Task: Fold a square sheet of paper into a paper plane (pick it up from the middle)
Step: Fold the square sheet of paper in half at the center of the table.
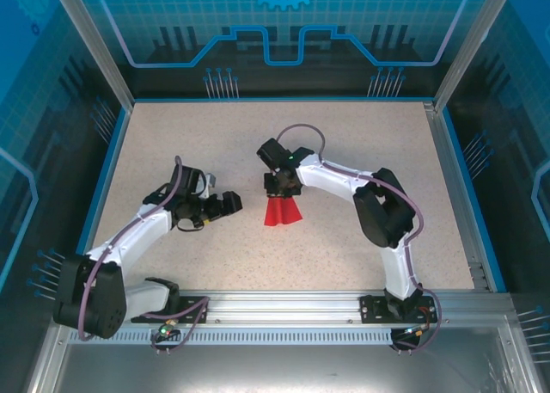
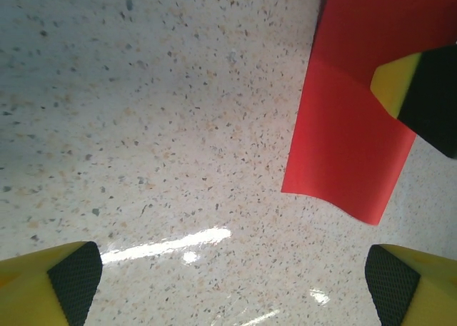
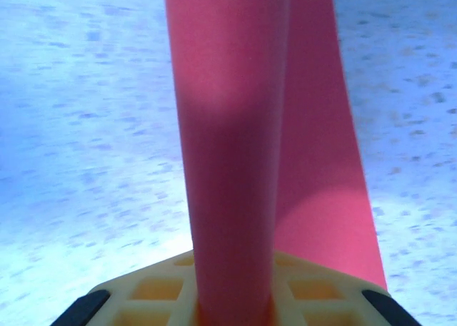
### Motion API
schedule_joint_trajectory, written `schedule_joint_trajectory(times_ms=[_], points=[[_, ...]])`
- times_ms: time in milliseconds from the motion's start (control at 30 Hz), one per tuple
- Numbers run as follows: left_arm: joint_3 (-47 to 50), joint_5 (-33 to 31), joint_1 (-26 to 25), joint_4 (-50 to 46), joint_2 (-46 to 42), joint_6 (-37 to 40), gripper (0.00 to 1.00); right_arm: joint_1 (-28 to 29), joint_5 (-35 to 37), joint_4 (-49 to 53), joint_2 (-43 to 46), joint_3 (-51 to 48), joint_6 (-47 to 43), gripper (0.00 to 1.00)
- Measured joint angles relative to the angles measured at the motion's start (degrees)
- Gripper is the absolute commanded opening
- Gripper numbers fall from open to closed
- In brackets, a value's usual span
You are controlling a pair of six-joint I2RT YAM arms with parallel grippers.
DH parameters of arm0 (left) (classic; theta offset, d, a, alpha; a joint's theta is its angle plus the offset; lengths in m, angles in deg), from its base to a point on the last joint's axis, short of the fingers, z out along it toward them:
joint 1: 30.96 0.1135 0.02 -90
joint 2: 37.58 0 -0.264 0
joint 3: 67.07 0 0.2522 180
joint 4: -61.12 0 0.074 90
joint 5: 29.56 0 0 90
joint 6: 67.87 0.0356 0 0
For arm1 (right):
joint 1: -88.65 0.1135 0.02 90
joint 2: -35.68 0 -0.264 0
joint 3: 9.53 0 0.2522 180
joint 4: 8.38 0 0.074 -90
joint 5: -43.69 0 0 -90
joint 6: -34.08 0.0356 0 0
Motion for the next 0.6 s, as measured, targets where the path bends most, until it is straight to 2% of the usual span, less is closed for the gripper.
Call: schedule_joint_trajectory(times_ms=[100, 333, 600], points=[[-1.9, 0.0, 1.0, -3.1, -3.4, 0.0, 0.99, -0.1, -5.1, -3.3, 2.8, -0.4, 1.3, 0.24], [-8.5, 1.5, 1.2, -7.1, -8.8, -0.2, 0.99, -3.1, -20.7, -18.3, 11.8, -11.4, 4.6, 0.24], [-8.8, 4.7, -1.4, -5.8, -6.0, -2.8, 0.99, -7.9, -30.5, -28.8, 13.8, -25.6, 4.9, 0.25]])
